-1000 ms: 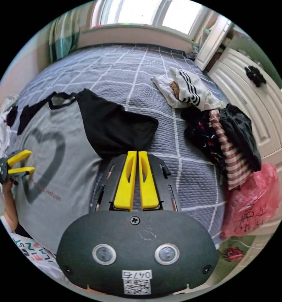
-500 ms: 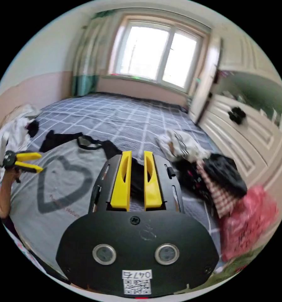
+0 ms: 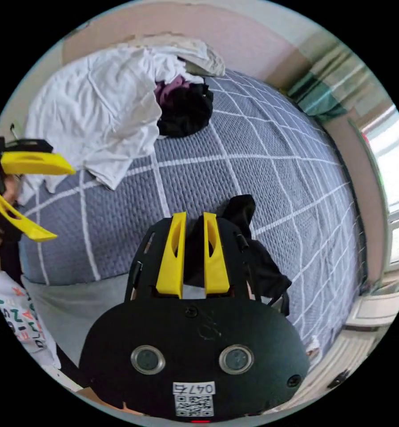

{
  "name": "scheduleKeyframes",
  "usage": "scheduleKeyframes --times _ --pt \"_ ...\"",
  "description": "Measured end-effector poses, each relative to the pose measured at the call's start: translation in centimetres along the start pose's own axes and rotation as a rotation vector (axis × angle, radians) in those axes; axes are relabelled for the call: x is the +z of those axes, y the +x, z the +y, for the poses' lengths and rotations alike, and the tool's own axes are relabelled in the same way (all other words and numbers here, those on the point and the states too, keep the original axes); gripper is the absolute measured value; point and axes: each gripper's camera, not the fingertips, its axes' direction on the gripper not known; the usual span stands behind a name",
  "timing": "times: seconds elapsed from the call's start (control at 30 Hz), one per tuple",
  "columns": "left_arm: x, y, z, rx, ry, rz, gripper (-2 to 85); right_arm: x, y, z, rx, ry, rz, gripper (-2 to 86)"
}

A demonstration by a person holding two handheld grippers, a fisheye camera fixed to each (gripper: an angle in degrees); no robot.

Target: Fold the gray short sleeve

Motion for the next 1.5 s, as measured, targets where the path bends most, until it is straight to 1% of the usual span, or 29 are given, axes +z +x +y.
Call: scheduleKeyframes --times 0.07,0.13,0.17,0.23,0.3,0.37,0.4,0.47,0.53,0.6,0.63,0.67,0.73,0.8,0.87,1.0,1.03,1.1,1.17,1.2,1.27,1.3,1.4,1.47,1.5 --pt "0.0 -1.9 -0.4 -0.019 -0.017 0.061 15.6 3.0 -3.0 -1.7 -0.058 -0.045 0.15 1.6" --pt "-0.3 -3.6 -1.0 -0.035 -0.024 0.108 15.5 5.3 -4.4 -2.6 -0.081 -0.11 0.225 1.2" --pt "-0.5 -4.7 -1.4 -0.049 -0.029 0.139 15.4 6.7 -5.1 -3.0 -0.084 -0.159 0.25 0.8" --pt "-0.8 -6.2 -2.3 -0.072 -0.029 0.185 15.0 8.0 -5.7 -3.2 -0.071 -0.176 0.244 0.2" --pt "-1.4 -7.9 -3.8 -0.1 -0.017 0.227 14.0 7.6 -6.3 -2.9 -0.029 -0.083 0.225 0.0" --pt "-1.5 -9.0 -5.5 -0.12 -0.017 0.237 13.5 5.5 -6.8 -1.2 0.059 0.129 0.175 0.0" --pt "-1.4 -9.7 -6.9 -0.13 -0.024 0.242 13.1 5.1 -6.8 -0.5 0.089 0.174 0.138 0.1" --pt "-0.7 -10.4 -9.4 -0.145 -0.056 0.242 13.0 4.3 -6.3 3.0 0.177 0.368 -0.036 0.8" --pt "0.5 -10.8 -11.7 -0.166 -0.103 0.233 13.5 5.0 -6.0 5.2 0.191 0.446 -0.146 2.8" --pt "2.9 -10.8 -14.3 -0.187 -0.195 0.225 15.6 6.8 -6.1 6.0 0.184 0.37 -0.192 5.6" --pt "3.5 -10.8 -14.9 -0.191 -0.215 0.214 15.7 7.8 -6.2 6.4 0.207 0.311 -0.221 6.8" --pt "4.2 -10.7 -15.8 -0.196 -0.237 0.178 15.8 7.8 -6.5 7.3 0.237 0.324 -0.251 7.2" --pt "4.7 -10.7 -17.2 -0.197 -0.246 0.116 15.3 6.7 -7.8 8.9 0.281 0.395 -0.243 6.5" --pt "5.4 -10.3 -19.2 -0.174 -0.26 0.091 15.4 6.1 -9.6 9.8 0.252 0.387 -0.194 5.9" --pt "5.7 -9.8 -20.9 -0.15 -0.251 0.077 15.5 6.2 -11.7 10.4 0.207 0.329 -0.129 5.7" --pt "6.4 -9.3 -23.9 -0.076 -0.262 0.027 14.0 6.5 -14.0 10.8 0.144 0.323 -0.027 5.3" --pt "6.4 -9.3 -24.2 -0.065 -0.264 0.025 13.5 6.7 -14.9 10.4 0.099 0.33 0.01 5.1" --pt "5.9 -8.9 -24.9 -0.032 -0.235 0.002 7.5 7.3 -16.6 9.3 0.019 0.333 0.061 4.8" --pt "5.0 -8.5 -25.3 -0.025 -0.195 -0.022 1.7 8.9 -19.0 7.4 -0.085 0.3 0.16 4.3" --pt "4.4 -8.3 -25.5 -0.012 -0.179 -0.034 0.5 9.5 -19.5 6.9 -0.106 0.278 0.198 4.1" --pt "3.9 -7.9 -26.1 0.005 -0.202 -0.037 -0.1 11.9 -21.1 5.2 -0.162 0.197 0.343 2.8" --pt "3.6 -7.7 -26.4 0.017 -0.219 -0.051 -0.2 12.4 -21.3 5.0 -0.177 0.179 0.361 2.4" --pt "2.7 -7.0 -27.4 0.036 -0.233 -0.077 -0.2 13.7 -21.8 4.7 -0.196 0.127 0.297 1.4" --pt "2.1 -6.6 -28.1 0.045 -0.243 -0.084 0.2 11.9 -21.2 6.2 -0.103 0.251 0.209 2.9" --pt "1.9 -6.4 -28.6 0.048 -0.255 -0.1 0.7 11.3 -21.0 6.7 -0.08 0.276 0.189 3.6"
